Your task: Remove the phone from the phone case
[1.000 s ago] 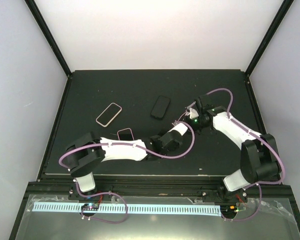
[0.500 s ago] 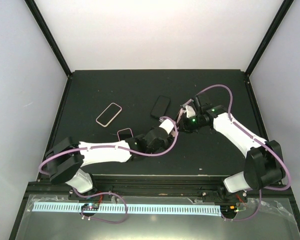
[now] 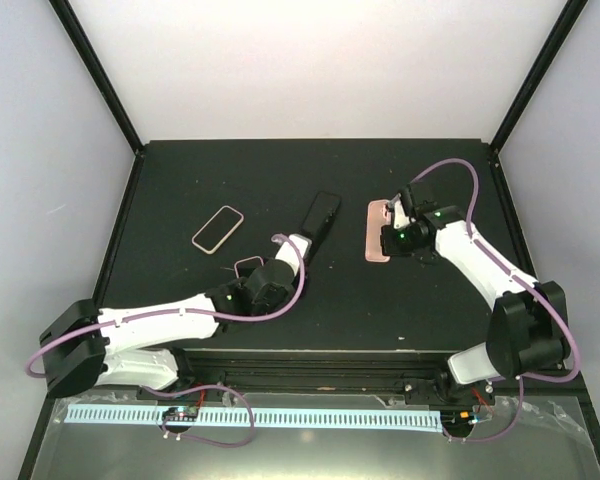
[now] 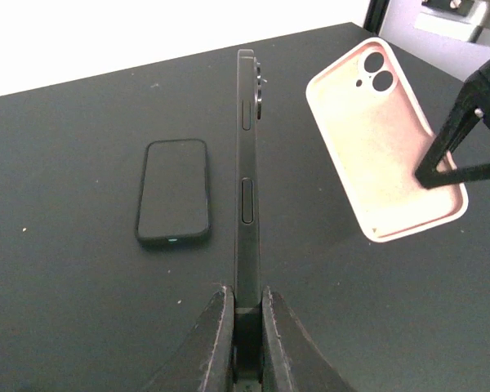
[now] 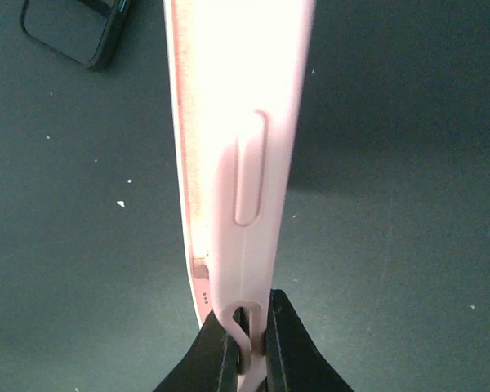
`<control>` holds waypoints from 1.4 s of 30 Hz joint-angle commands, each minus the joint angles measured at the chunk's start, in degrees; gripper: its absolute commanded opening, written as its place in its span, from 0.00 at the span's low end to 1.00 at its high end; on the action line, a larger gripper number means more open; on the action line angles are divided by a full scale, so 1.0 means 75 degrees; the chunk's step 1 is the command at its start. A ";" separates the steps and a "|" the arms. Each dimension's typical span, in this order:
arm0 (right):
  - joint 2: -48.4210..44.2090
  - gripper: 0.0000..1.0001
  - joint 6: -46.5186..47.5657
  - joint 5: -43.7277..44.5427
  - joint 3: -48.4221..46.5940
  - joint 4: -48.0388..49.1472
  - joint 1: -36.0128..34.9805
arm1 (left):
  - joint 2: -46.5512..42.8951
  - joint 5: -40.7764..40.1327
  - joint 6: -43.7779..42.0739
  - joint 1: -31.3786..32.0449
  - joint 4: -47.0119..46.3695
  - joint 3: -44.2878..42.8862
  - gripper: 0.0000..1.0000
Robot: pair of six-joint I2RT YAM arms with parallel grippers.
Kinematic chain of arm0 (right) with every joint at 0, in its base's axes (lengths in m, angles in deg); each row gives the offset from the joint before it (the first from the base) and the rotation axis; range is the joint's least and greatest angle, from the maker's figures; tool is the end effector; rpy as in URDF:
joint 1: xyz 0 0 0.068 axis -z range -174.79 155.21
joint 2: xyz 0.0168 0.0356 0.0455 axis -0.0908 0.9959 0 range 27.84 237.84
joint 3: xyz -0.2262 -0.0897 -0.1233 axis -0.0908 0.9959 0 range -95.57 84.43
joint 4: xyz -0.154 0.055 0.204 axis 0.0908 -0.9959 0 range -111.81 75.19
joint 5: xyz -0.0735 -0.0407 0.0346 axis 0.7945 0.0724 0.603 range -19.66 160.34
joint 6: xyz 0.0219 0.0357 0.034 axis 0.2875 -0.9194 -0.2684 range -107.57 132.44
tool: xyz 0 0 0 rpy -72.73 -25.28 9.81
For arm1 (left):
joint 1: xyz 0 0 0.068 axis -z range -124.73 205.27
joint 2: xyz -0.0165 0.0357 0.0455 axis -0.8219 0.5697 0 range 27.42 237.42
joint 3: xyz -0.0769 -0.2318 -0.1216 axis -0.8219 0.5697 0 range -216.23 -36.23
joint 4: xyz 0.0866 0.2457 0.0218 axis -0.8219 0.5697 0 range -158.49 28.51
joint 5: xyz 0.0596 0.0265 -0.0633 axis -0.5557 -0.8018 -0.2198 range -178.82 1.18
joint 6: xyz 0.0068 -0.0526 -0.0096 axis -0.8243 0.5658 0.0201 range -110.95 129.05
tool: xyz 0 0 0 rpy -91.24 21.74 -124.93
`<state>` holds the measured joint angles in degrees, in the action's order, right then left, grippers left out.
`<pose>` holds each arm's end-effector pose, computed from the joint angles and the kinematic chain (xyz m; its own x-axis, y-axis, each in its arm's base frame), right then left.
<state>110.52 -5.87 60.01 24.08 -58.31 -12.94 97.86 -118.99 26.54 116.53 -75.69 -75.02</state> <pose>0.2644 0.0934 0.2382 -0.9412 0.0167 -0.3375 -0.0849 0.9551 0.2839 0.1440 -0.2254 0.2414 -0.3517 0.1006 -0.9307 0.4533 0.8882 -0.0753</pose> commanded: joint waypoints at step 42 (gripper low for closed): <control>0.5218 0.39 0.5144 -0.0297 -0.5552 -0.2430 0.4551 | -0.0462 0.0439 -0.0092 0.0468 0.0857 0.0169 0.02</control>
<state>155.17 34.59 55.27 -19.86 -80.69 20.52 94.23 -113.68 24.66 119.65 -65.03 -70.47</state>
